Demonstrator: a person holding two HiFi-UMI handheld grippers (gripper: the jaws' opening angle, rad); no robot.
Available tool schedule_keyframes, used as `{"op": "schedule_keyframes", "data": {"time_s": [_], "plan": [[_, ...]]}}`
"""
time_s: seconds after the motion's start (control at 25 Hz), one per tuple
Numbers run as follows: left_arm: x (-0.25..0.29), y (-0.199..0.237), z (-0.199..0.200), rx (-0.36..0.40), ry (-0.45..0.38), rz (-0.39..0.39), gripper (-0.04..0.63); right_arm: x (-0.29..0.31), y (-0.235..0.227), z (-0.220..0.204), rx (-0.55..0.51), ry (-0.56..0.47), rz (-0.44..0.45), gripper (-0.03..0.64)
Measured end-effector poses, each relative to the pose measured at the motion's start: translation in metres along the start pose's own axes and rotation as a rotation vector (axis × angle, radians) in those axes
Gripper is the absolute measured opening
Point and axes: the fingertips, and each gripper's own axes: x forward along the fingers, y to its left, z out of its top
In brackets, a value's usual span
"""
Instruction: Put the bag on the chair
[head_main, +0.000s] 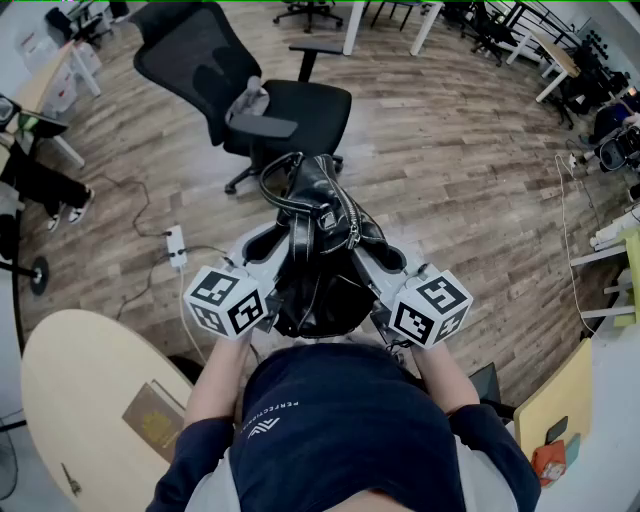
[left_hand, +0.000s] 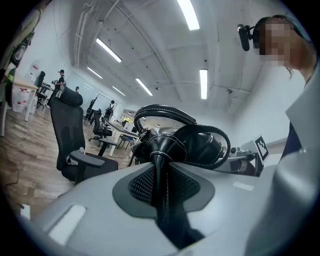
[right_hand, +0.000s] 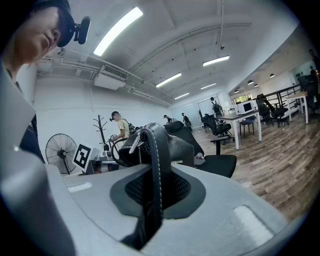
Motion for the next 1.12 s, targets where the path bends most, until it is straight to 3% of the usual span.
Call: {"op": "schedule_keyframes", "data": {"time_s": [0.28, 0.72, 1.12], "plan": [[0.0, 0.006, 0.011, 0.027, -0.018, 0.016, 0.094, 0.009, 0.0, 0.008, -0.014, -0.025, 0.016, 0.026], [0.005, 0.013, -0.006, 0.016, 0.002, 0.024, 0.094, 0.014, -0.01, -0.007, 0.028, -0.012, 0.005, 0.031], [0.094, 0.026, -0.004, -0.011, 0.008, 0.081, 0.091, 0.028, -0.1, 0.015, 0.046, 0.02, 0.057, 0.029]]}}
